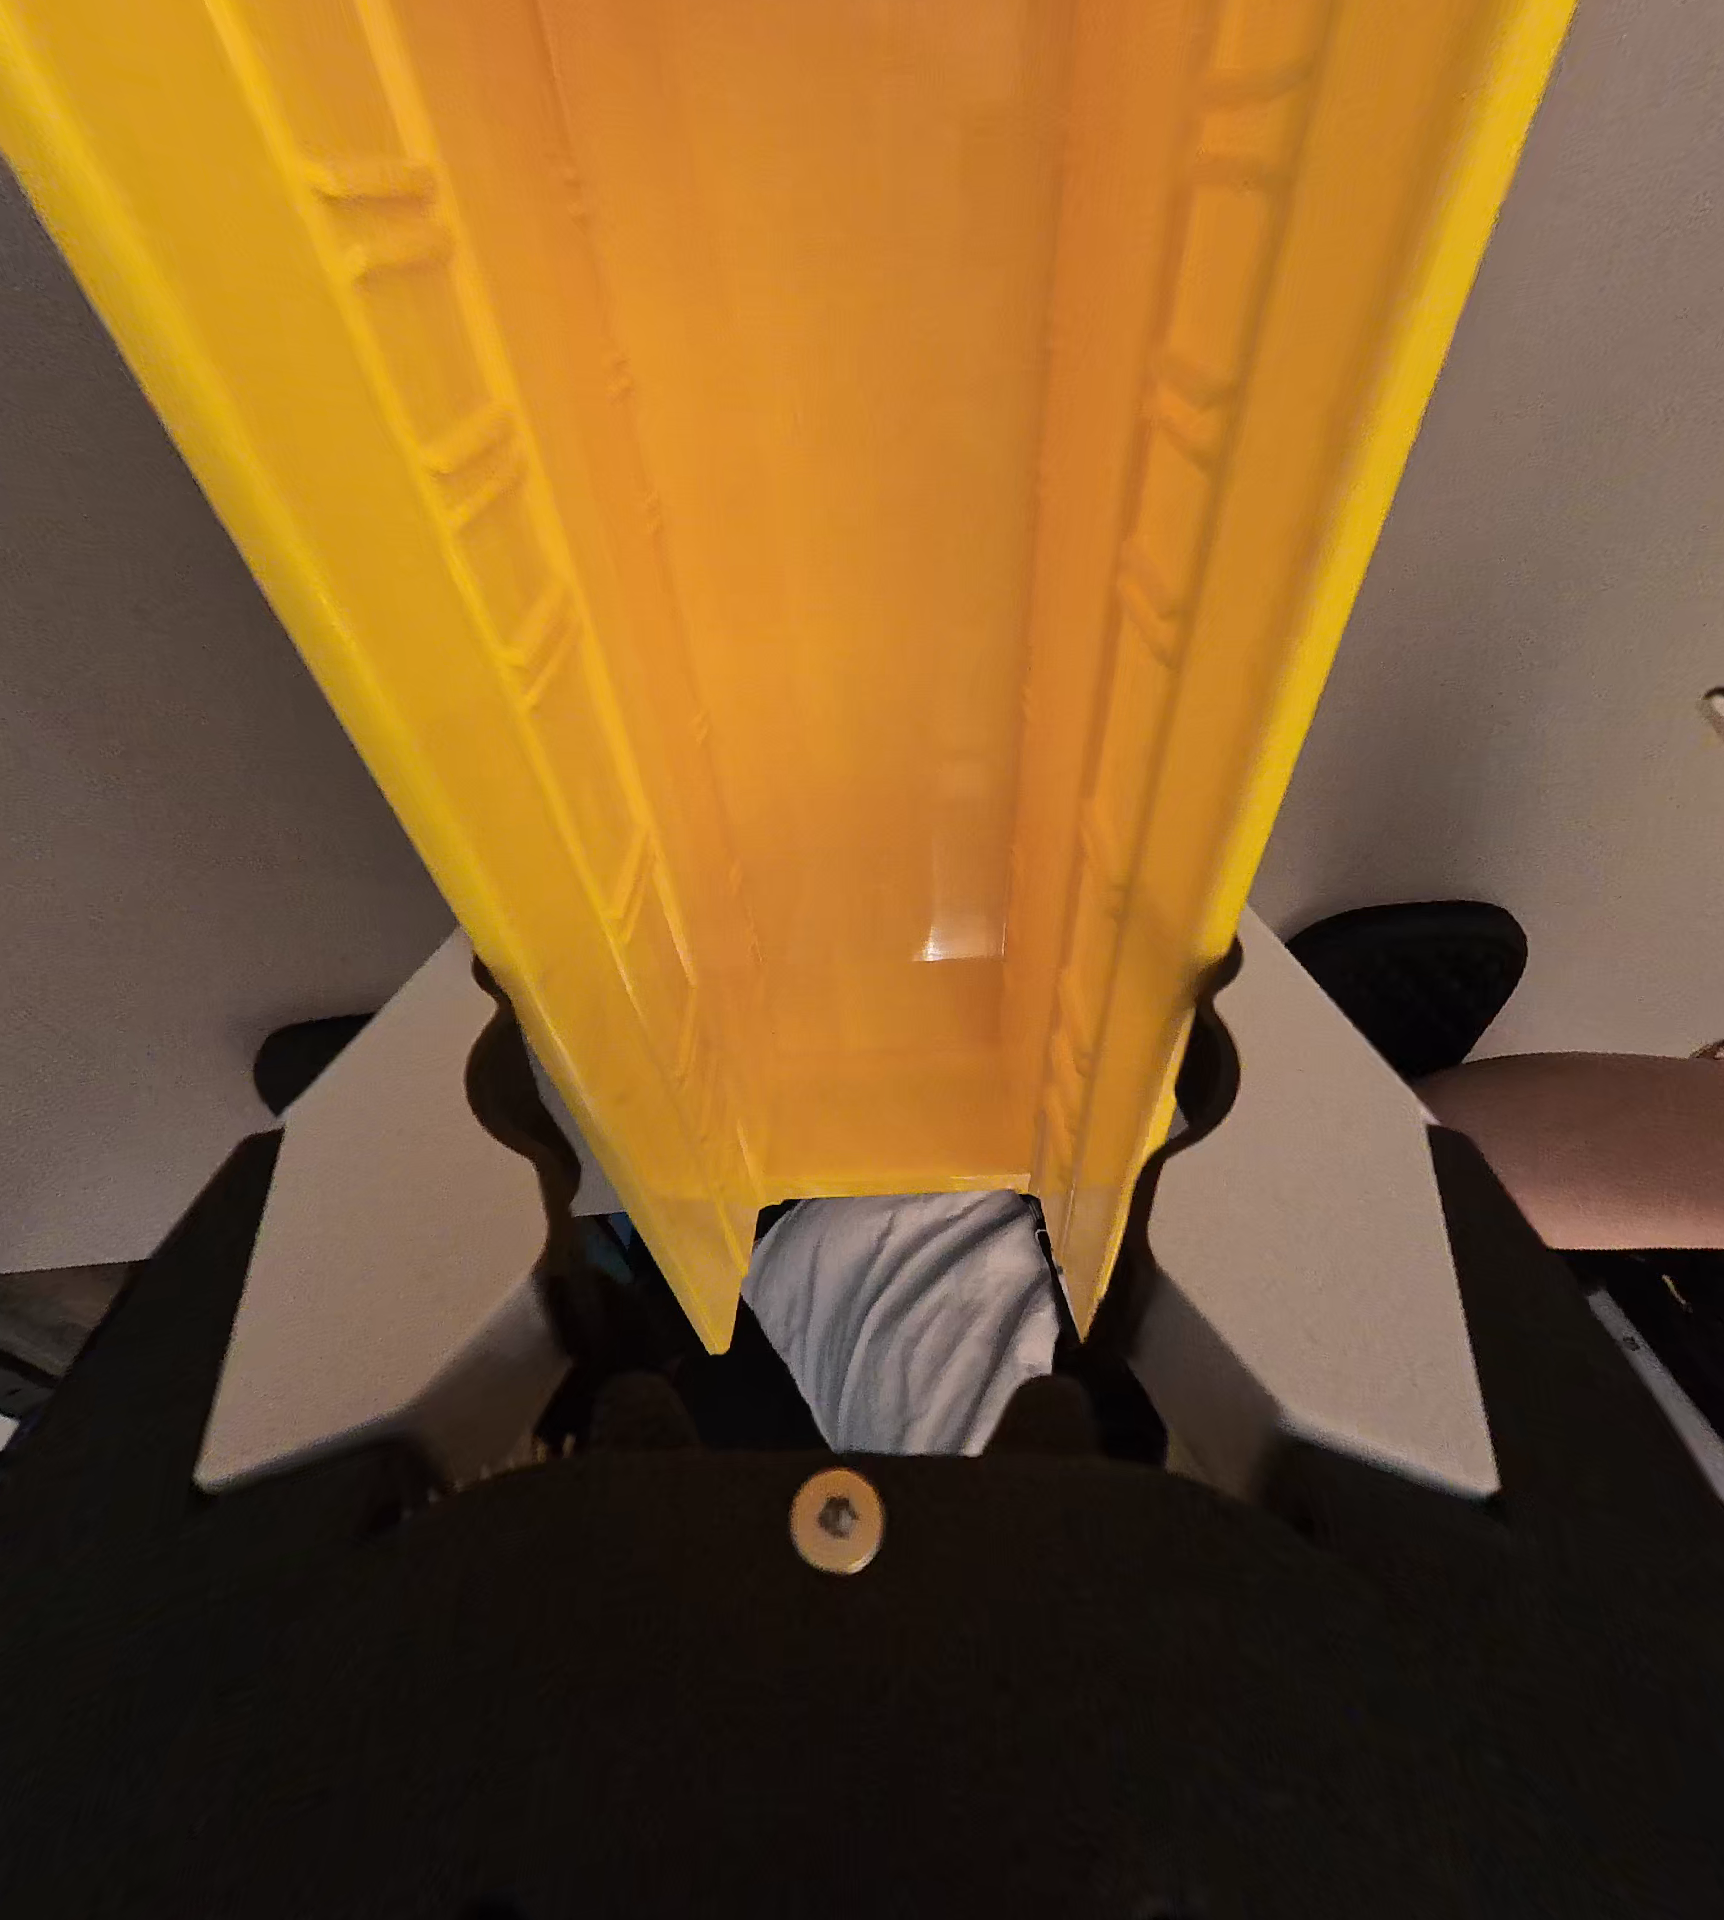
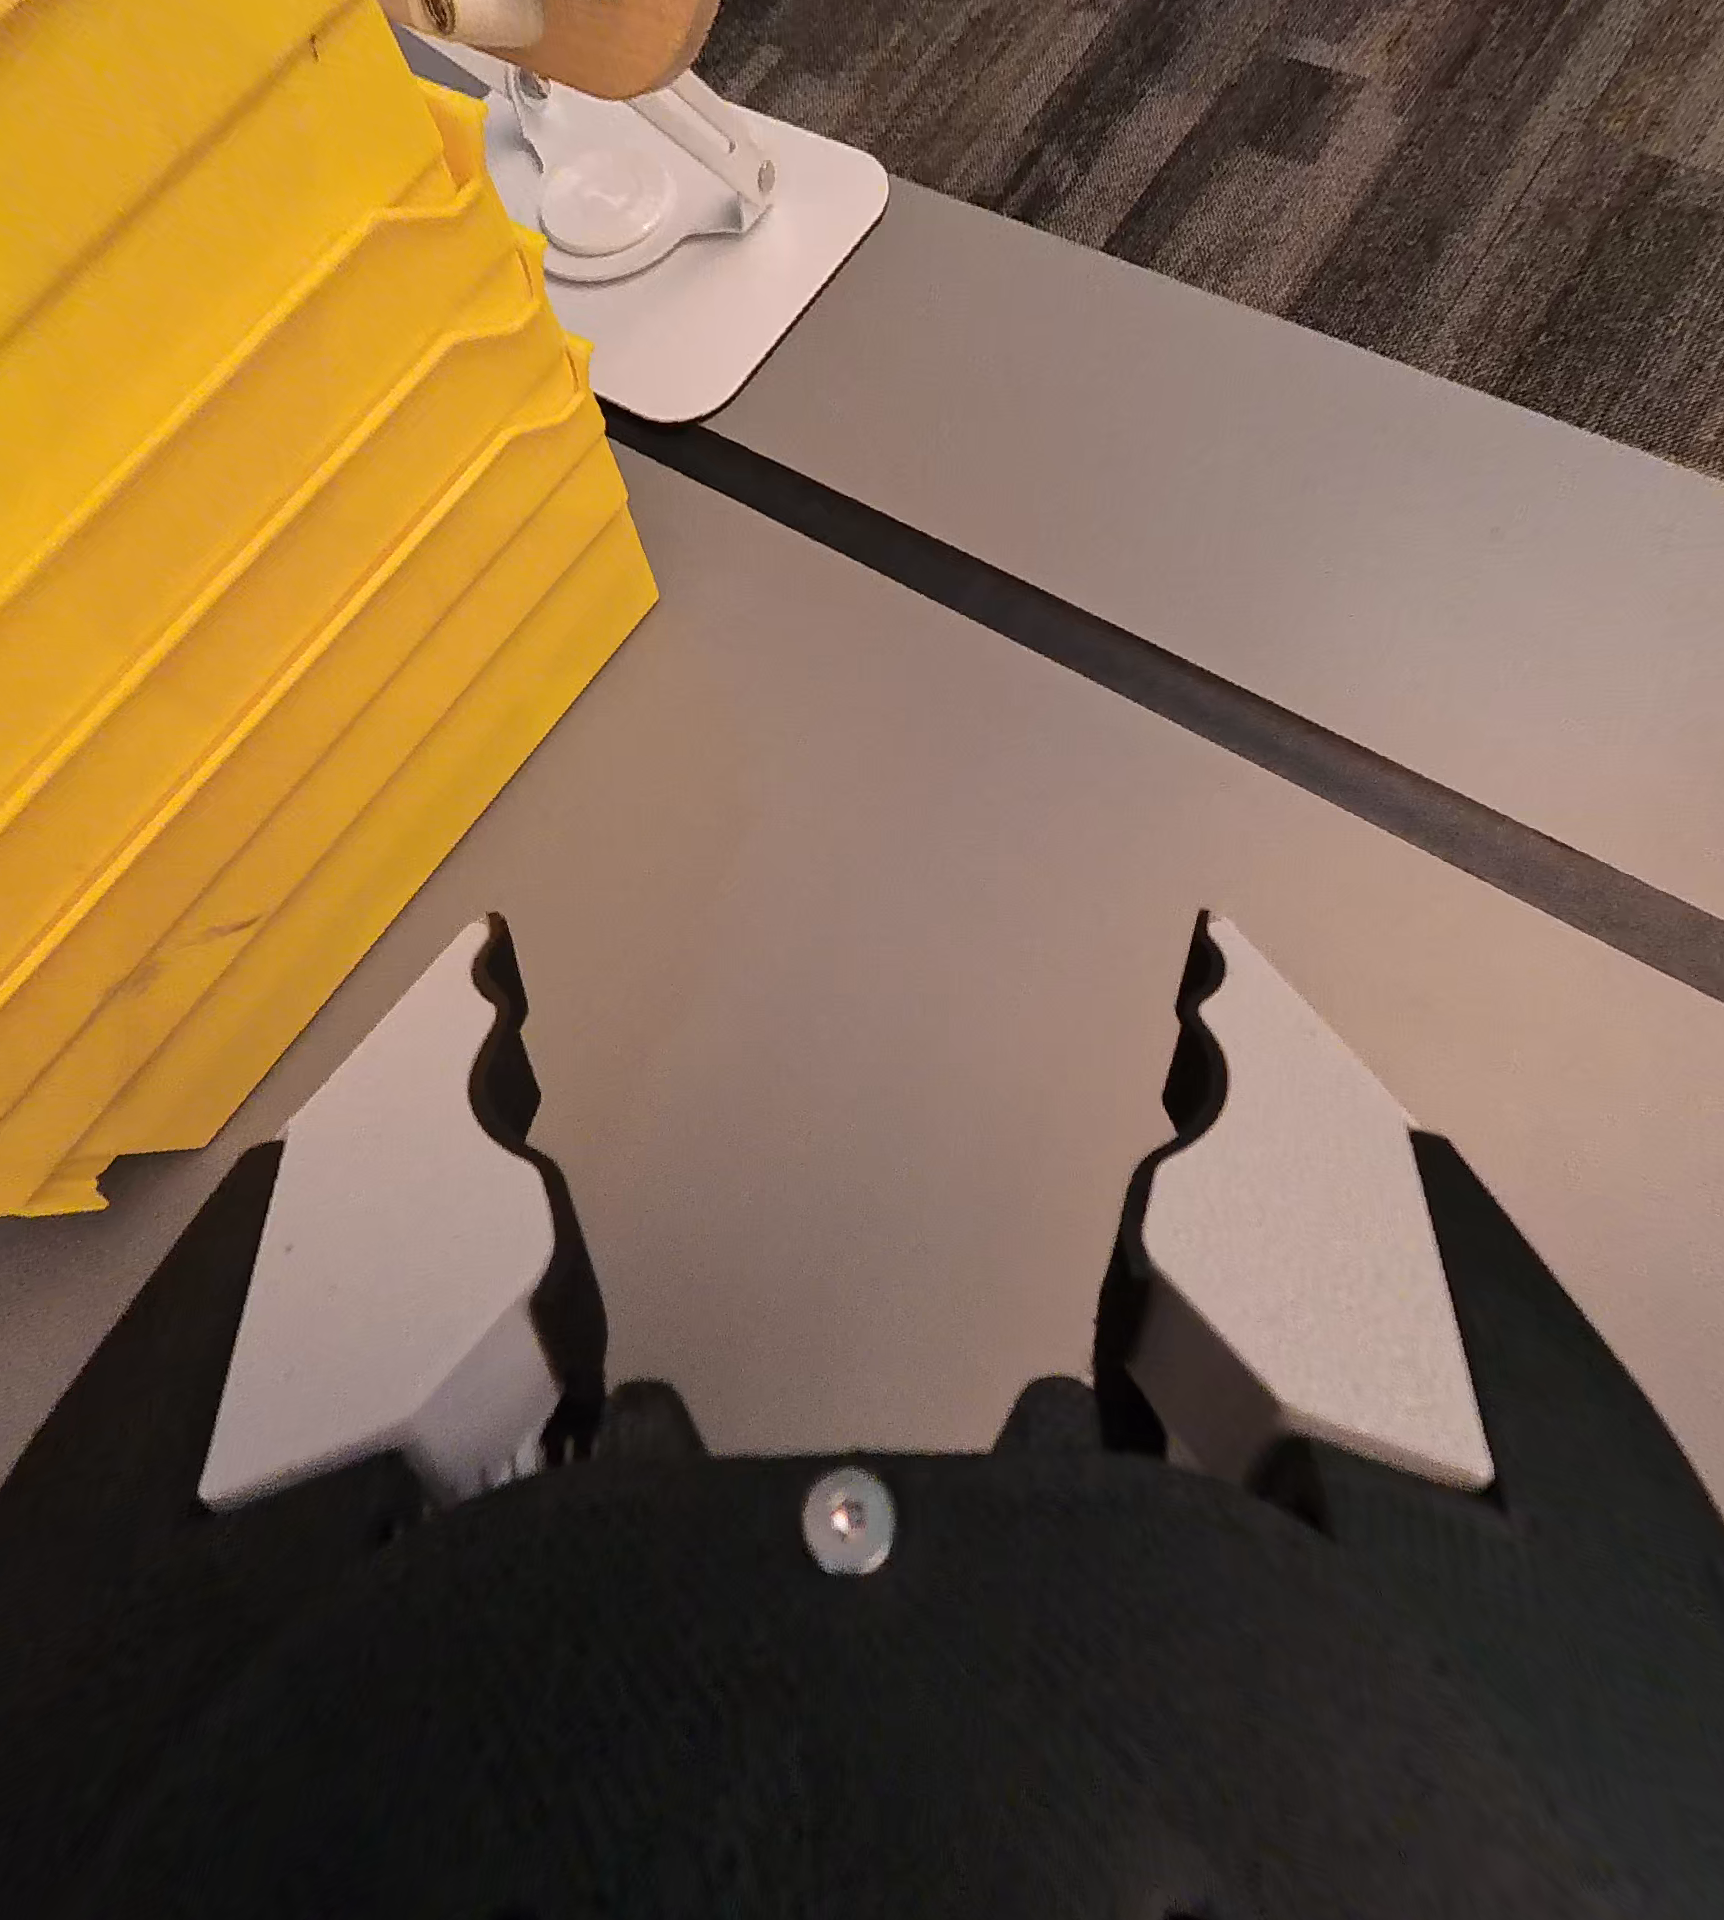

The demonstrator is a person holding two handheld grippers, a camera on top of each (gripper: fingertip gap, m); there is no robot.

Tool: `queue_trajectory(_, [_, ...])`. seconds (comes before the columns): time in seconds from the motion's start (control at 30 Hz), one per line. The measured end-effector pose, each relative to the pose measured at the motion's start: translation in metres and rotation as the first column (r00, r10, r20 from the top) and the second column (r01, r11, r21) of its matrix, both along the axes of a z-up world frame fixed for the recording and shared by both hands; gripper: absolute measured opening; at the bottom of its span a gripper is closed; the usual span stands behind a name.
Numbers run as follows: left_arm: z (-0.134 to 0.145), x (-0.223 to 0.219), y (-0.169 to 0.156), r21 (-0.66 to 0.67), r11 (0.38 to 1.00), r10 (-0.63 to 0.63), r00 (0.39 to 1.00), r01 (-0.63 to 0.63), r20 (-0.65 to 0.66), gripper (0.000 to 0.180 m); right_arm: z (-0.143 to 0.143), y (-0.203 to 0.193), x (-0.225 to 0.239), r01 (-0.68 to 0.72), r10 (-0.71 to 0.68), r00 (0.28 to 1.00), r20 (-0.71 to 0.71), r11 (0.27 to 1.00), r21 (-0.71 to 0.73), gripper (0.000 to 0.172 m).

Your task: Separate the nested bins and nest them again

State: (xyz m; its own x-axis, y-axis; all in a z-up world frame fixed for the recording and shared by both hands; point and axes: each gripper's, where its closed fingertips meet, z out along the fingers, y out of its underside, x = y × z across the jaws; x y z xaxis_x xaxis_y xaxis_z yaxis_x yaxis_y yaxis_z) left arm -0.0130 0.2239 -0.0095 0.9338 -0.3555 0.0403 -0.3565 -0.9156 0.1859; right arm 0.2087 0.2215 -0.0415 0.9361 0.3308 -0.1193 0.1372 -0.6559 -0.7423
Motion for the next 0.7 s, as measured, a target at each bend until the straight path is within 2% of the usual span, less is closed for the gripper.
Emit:
queue_trajectory(0.17, [0.008, 0.000, -0.008, -0.016, 0.997, -0.071, 0.997, 0.071, 0.001, 0.129, 0.000, 0.001, 0.001, 0.006, -0.006, 1.000, 0.006, 1.000, 0.004, 0.125])
queue_trajectory(0.27, [0.032, -0.005, -0.011, -0.002, 0.994, -0.110, 0.994, 0.110, -0.015, 0.132, -0.001, 0.002, 0.002, 0.011, -0.011, 1.000, 0.012, 1.000, 0.005, 0.125])
queue_trajectory(0.37, [0.075, -0.011, -0.005, 0.084, 0.987, -0.137, 0.991, 0.136, 0.002, 0.127, -0.003, 0.004, 0.003, 0.022, -0.022, 0.999, 0.029, 1.000, 0.008, 0.125])
queue_trajectory(0.47, [0.130, -0.023, 0.009, 0.248, 0.954, -0.178, 0.984, 0.169, 0.014, 0.123, -0.005, 0.005, 0.003, 0.024, -0.024, 0.998, 0.050, 1.000, 0.003, 0.125])
queue_trajectory(0.6, [0.203, -0.039, 0.022, 0.477, 0.854, -0.276, 0.958, 0.206, 0.080, 0.112, -0.008, 0.007, 0.001, 0.026, -0.026, 0.996, 0.091, 1.000, 0.001, 0.125])
queue_trajectory(0.7, [0.240, -0.061, 0.027, 0.594, 0.774, -0.368, 0.920, 0.220, 0.138, 0.109, -0.005, 0.010, -0.003, 0.020, -0.023, 0.992, 0.127, 1.000, 0.025, 0.124])
